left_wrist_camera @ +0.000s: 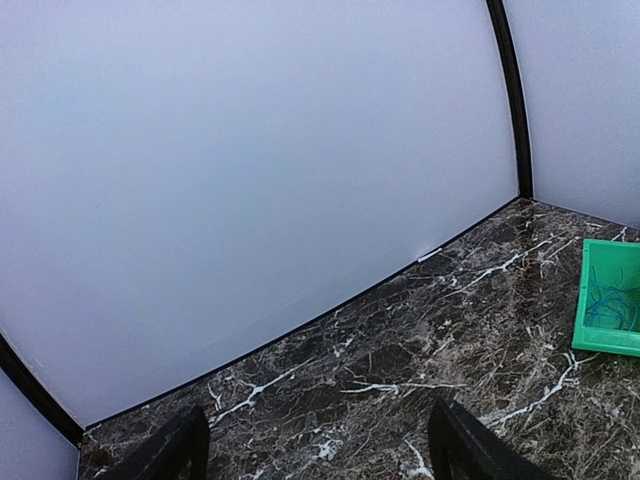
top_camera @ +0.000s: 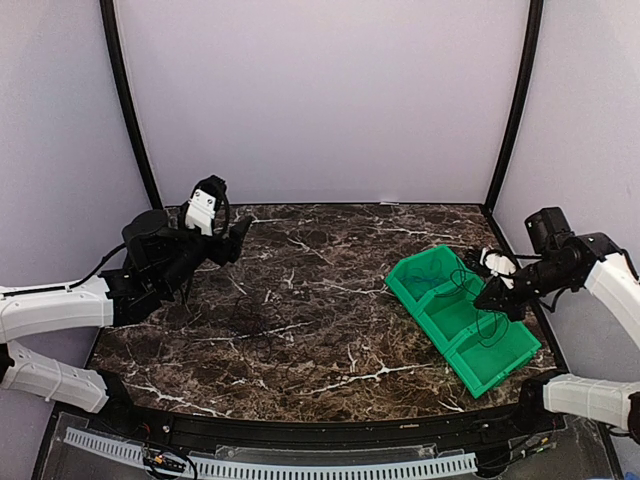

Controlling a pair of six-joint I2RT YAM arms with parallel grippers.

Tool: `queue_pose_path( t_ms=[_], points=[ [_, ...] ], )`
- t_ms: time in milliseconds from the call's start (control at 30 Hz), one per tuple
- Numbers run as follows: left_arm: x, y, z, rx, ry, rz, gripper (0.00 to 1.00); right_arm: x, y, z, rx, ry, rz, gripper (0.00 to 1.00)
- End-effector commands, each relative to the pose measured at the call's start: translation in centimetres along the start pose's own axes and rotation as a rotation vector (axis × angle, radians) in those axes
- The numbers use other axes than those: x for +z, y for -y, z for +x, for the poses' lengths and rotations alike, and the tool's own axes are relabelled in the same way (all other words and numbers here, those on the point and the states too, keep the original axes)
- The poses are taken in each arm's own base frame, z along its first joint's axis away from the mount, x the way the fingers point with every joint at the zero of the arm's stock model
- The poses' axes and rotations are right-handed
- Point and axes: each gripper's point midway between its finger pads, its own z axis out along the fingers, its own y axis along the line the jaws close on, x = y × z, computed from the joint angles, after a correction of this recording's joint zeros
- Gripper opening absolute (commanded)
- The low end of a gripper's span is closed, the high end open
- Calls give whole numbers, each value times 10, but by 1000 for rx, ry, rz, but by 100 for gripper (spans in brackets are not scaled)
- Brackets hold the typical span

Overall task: Untangle the cables
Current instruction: Place the untangled cable in the bin.

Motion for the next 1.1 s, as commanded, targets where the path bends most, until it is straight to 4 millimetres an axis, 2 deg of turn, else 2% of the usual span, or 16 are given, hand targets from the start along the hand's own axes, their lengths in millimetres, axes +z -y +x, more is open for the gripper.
queue_pose_path(
  t_ms=[0,167,333,533,800,1067],
  points=[
    [-1,-2,-6,-19,11,5,79,2,5,-2,-7,0,-1,0],
    [-1,-2,-6,-18,9,8,79,4,8,-4,11,-40,-45,0],
    [0,0,-6,-22,6,18,79,5,22,-8,-2,-73,-37,0],
    [1,1,-4,-21,0,20,79,7,41,-20,-4,-102,-54,0],
    [4,8,1,-27,-18,46,78,20,65,-34,-15,-110,-68,0],
    [7,11,6,-27,-37,56,78,25,77,-53,-20,-59,-88,0]
  ],
)
